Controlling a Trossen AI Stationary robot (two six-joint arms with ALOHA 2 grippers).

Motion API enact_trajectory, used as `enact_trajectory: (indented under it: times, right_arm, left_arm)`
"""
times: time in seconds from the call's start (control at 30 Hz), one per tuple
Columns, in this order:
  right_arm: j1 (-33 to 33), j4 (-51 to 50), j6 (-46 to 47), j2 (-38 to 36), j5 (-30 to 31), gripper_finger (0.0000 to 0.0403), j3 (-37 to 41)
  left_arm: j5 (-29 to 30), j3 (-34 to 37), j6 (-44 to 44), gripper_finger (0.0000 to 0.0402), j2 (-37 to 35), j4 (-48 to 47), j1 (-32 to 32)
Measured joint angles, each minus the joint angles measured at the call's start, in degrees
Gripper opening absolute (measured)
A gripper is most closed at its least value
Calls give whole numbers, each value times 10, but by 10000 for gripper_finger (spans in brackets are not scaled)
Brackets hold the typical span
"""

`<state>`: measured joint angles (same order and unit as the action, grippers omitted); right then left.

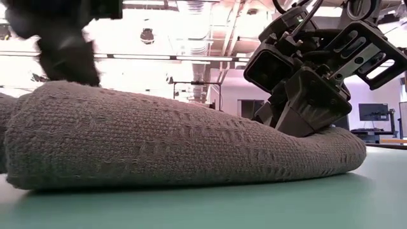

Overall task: Roll towel
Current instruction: Roll the black towel

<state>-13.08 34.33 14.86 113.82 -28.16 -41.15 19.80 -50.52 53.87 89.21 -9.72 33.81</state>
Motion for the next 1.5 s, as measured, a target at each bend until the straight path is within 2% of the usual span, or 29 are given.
enact_trajectory:
  times: [0.2, 0.37, 0.47, 0.6, 0.8, 1.03, 1.17, 1.5]
  right_arm:
    - [2, 1, 10, 0, 2, 101, 0]
    - [2, 1, 13, 0, 2, 101, -1]
    - [3, 1, 15, 0, 3, 101, -2]
    - [6, 1, 16, 0, 2, 101, -2]
    - [7, 1, 20, 0, 0, 101, -3]
    - [9, -4, 24, -9, -13, 101, -3]
    - [14, -27, 22, -48, -46, 101, -2]
    - [29, -134, -59, -185, -47, 101, 0]
  left_arm:
    - [65, -2, -123, 143, 19, 199, -6]
    - [35, -10, -149, 136, 115, 307, -12]
    - [15, -35, -153, 124, 163, 318, -20]
    - [-16, -57, -159, 99, 194, 311, -30]
    - [-16, -63, -111, 54, 197, 226, -40]
    - [-14, -62, -103, 5, 197, 206, -40]
    - [-10, -62, -93, 2, 206, 216, -40]
    - [-11, -62, -69, 0, 242, 233, -38]
